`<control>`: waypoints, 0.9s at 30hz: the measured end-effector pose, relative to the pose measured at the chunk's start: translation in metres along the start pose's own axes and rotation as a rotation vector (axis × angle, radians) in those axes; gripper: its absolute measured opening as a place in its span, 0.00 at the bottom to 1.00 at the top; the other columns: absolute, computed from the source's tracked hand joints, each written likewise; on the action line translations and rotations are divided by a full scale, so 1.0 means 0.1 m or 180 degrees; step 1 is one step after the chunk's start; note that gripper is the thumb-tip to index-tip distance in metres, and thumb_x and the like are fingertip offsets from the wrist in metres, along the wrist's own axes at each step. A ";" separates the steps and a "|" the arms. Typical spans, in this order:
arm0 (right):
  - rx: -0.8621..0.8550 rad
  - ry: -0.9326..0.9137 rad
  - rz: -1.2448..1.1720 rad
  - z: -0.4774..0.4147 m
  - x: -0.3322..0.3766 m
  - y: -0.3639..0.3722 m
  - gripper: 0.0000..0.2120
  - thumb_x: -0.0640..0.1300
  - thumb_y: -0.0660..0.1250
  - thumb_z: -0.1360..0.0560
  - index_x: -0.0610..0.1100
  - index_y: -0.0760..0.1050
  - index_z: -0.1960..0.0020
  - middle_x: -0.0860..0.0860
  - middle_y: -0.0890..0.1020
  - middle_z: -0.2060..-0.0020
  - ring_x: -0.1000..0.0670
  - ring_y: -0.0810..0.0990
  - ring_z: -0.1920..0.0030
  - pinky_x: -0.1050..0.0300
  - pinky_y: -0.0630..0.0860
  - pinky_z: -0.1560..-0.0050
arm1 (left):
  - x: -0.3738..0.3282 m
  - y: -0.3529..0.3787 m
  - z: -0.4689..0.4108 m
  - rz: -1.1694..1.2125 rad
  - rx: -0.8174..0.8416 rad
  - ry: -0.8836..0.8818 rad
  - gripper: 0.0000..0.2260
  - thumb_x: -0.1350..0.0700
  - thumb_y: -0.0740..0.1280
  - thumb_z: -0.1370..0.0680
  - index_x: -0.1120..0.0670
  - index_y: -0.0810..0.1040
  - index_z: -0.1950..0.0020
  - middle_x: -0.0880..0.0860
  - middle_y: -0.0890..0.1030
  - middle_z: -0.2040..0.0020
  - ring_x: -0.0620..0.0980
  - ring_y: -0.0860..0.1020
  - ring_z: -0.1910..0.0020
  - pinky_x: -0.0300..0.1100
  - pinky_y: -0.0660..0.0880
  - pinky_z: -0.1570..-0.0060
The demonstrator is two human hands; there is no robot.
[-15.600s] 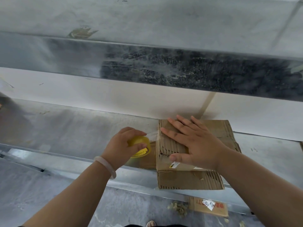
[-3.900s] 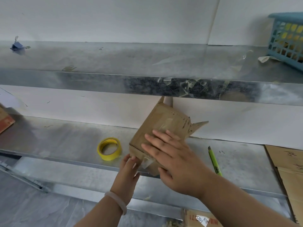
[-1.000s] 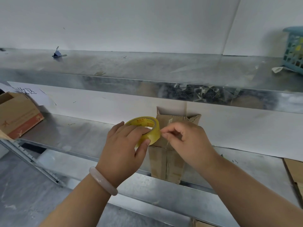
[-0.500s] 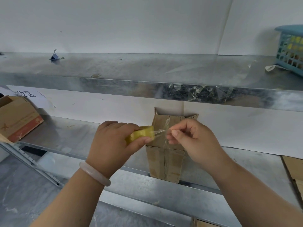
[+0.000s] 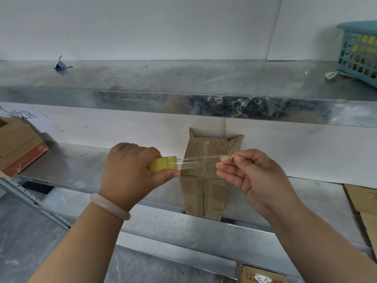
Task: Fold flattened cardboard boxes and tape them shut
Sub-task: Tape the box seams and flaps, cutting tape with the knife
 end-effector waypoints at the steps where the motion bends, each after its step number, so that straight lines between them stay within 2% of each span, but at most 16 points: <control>1: -0.0051 0.0004 -0.0034 0.00 0.01 -0.02 0.08 0.31 0.57 0.19 0.36 0.73 0.51 0.43 0.85 0.62 0.43 0.86 0.56 0.49 0.84 0.53 | 0.05 0.02 0.01 -0.0029 -0.0015 0.0034 0.31 0.27 0.55 0.28 0.53 0.79 0.63 0.48 0.77 0.71 0.52 0.76 0.70 0.47 0.72 0.52; 4: -0.0244 0.0085 -0.0191 -0.01 0.01 -0.11 0.10 0.31 0.57 0.19 0.37 0.74 0.55 0.44 0.84 0.65 0.45 0.86 0.60 0.51 0.84 0.56 | 0.17 0.13 0.10 0.0336 -0.0034 0.0147 0.31 0.29 0.53 0.25 0.55 0.79 0.58 0.48 0.78 0.67 0.52 0.77 0.66 0.52 0.69 0.40; 6: -0.0365 0.0136 -0.0289 -0.01 -0.01 -0.17 0.11 0.31 0.57 0.19 0.37 0.74 0.57 0.44 0.83 0.67 0.46 0.85 0.62 0.52 0.84 0.58 | 0.20 0.18 0.13 0.0664 -0.0107 0.0112 0.28 0.33 0.52 0.22 0.55 0.78 0.56 0.48 0.79 0.64 0.50 0.74 0.63 0.50 0.67 0.38; 9: -0.0461 0.0145 -0.0282 0.00 -0.07 -0.24 0.10 0.31 0.57 0.19 0.38 0.74 0.55 0.44 0.84 0.66 0.46 0.85 0.61 0.52 0.84 0.57 | 0.23 0.22 0.11 0.0775 -0.0165 0.0170 0.25 0.36 0.54 0.21 0.55 0.78 0.56 0.48 0.80 0.63 0.48 0.72 0.63 0.49 0.68 0.41; 12: -0.0629 0.0103 -0.0307 0.03 -0.15 -0.30 0.09 0.31 0.57 0.19 0.38 0.74 0.54 0.44 0.84 0.66 0.46 0.85 0.62 0.53 0.84 0.58 | 0.28 0.25 0.07 0.0287 -0.0209 0.0393 0.23 0.35 0.61 0.24 0.53 0.80 0.60 0.48 0.79 0.68 0.52 0.74 0.68 0.47 0.71 0.53; 14: -0.0695 0.0089 -0.0274 0.06 -0.20 -0.34 0.10 0.31 0.57 0.19 0.39 0.73 0.55 0.44 0.84 0.66 0.46 0.85 0.62 0.54 0.83 0.59 | 0.31 0.27 0.05 0.0150 -0.0167 0.0486 0.23 0.34 0.62 0.25 0.53 0.81 0.61 0.48 0.78 0.69 0.52 0.74 0.69 0.46 0.70 0.57; 16: -0.0746 0.0085 -0.0313 0.08 -0.25 -0.37 0.10 0.31 0.57 0.19 0.39 0.73 0.56 0.44 0.83 0.66 0.46 0.85 0.62 0.55 0.83 0.59 | 0.32 0.31 0.05 0.0151 -0.0127 0.0627 0.23 0.35 0.60 0.24 0.53 0.81 0.59 0.48 0.77 0.69 0.53 0.73 0.69 0.46 0.68 0.58; 20: -0.0902 0.0115 -0.0441 0.09 -0.35 -0.39 0.10 0.31 0.57 0.19 0.38 0.73 0.56 0.44 0.83 0.67 0.47 0.85 0.64 0.55 0.83 0.59 | 0.32 0.40 0.07 0.0277 -0.0120 0.0739 0.18 0.45 0.56 0.19 0.53 0.81 0.56 0.48 0.76 0.67 0.53 0.73 0.67 0.47 0.68 0.55; 27: -0.1074 0.0110 -0.0412 0.06 -0.48 -0.39 0.06 0.32 0.58 0.19 0.37 0.73 0.52 0.44 0.83 0.66 0.46 0.85 0.62 0.50 0.84 0.53 | 0.40 0.54 0.09 0.0203 -0.0111 0.0790 0.16 0.44 0.61 0.21 0.52 0.82 0.57 0.48 0.76 0.68 0.53 0.74 0.68 0.46 0.67 0.58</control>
Point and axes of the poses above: each hand's wrist, its own z-axis away from the middle knuckle, its own y-axis out of the palm, x = y × z, the point moved 1 cm from there along -z, towards the middle knuckle
